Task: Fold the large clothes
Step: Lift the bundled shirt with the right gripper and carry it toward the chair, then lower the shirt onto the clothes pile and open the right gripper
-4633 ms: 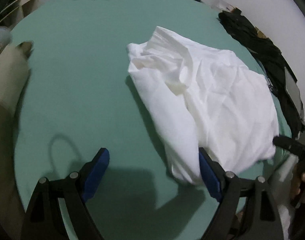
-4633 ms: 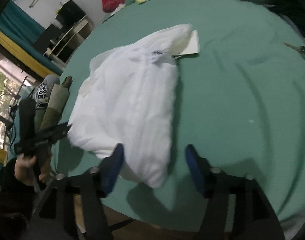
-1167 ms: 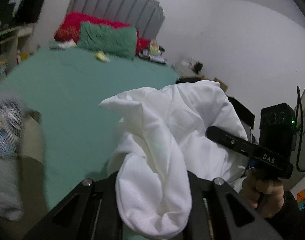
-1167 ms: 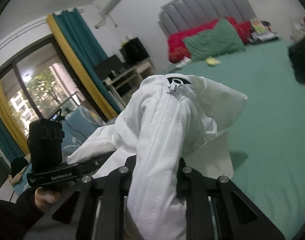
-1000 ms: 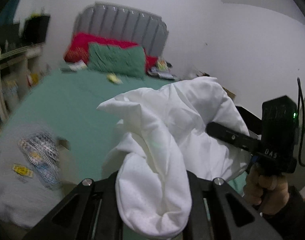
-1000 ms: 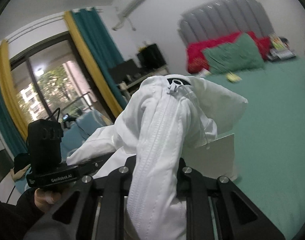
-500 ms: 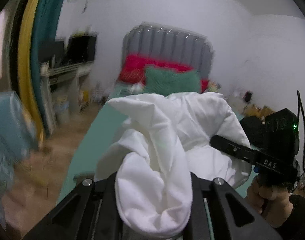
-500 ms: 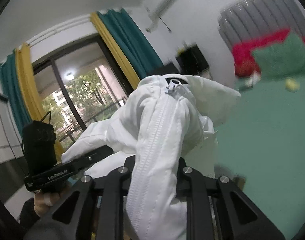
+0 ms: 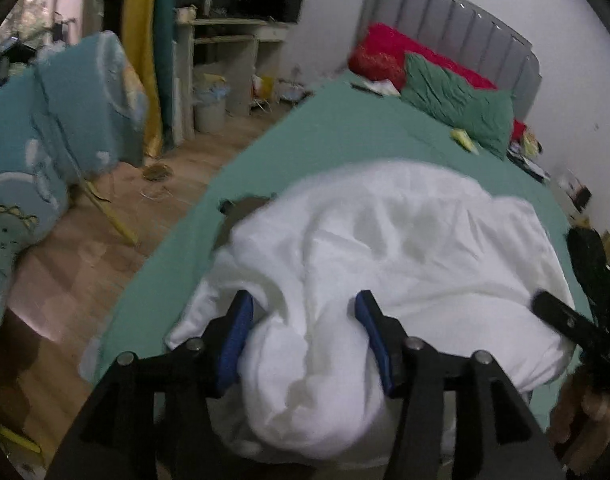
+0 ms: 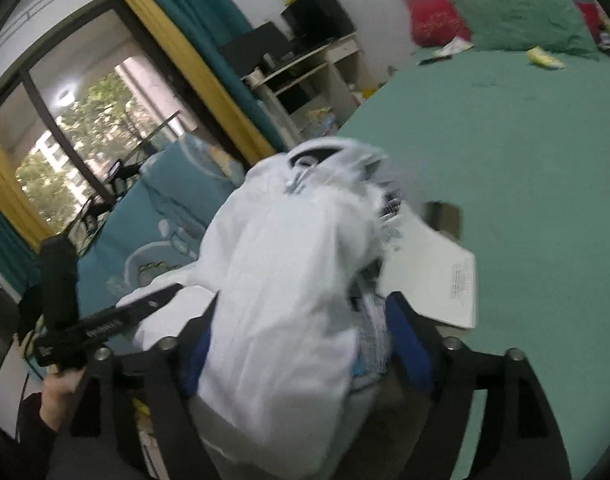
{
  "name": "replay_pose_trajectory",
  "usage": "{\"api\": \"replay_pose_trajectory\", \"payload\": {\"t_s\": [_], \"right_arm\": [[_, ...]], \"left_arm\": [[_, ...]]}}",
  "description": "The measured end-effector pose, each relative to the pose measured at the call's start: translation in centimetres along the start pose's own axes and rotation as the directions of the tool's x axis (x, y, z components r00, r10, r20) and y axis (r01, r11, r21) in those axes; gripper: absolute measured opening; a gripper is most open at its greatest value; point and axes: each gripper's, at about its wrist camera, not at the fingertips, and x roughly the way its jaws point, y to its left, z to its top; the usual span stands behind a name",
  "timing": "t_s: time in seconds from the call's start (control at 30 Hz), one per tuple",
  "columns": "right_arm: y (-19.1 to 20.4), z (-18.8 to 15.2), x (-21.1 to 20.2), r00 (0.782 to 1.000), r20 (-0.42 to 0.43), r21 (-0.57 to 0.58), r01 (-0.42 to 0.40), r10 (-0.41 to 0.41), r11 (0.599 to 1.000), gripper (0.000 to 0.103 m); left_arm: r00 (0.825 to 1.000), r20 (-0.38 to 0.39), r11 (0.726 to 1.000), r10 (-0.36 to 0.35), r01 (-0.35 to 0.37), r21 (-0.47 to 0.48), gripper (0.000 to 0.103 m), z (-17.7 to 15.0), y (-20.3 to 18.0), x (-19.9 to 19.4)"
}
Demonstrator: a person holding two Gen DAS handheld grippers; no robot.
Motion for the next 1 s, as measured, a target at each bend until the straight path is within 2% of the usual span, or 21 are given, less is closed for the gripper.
{"api": "replay_pose_trajectory", "payload": {"t_s": [0.1,0.17,0.43,0.73,1.0], "right_arm": [[-0.4,-1.1,-1.1,0.999,0.008,-0.042,0.048,-0.048,0.998,0.082],[-0.8,-1.1,-0.9,0.997,-0.026,-0.061,0.067,-0.069,0.996,0.082],[-2.7,-1.9,-3.9,0.997,-0.023,-0.014,0.074,-0.074,0.997,0.083],[-3.4,-3.3,-8.6,0.995,-0.013,-0.006,0.098,-0.098,0.995,0.083],[-5.8,-5.3,-15.2,0.989,0.001,0.009,0.149,-0.149,0.989,0.083]], "left_arm": [[0.999,0.052,1.0,0.016,-0.017,0.004,0.058,0.6,0.1,-2.5],[0.995,0.093,0.999,0.038,-0.039,0.004,0.067,0.4,-0.4,-4.6],[0.988,0.145,0.997,0.061,-0.068,0.043,0.075,-1.4,-3.0,-9.1],[0.992,0.123,0.997,0.011,-0.021,0.077,0.076,-3.9,-7.1,-11.9],[0.989,0.137,0.995,-0.06,0.048,0.09,0.08,-6.4,-11.9,-14.6]]}}
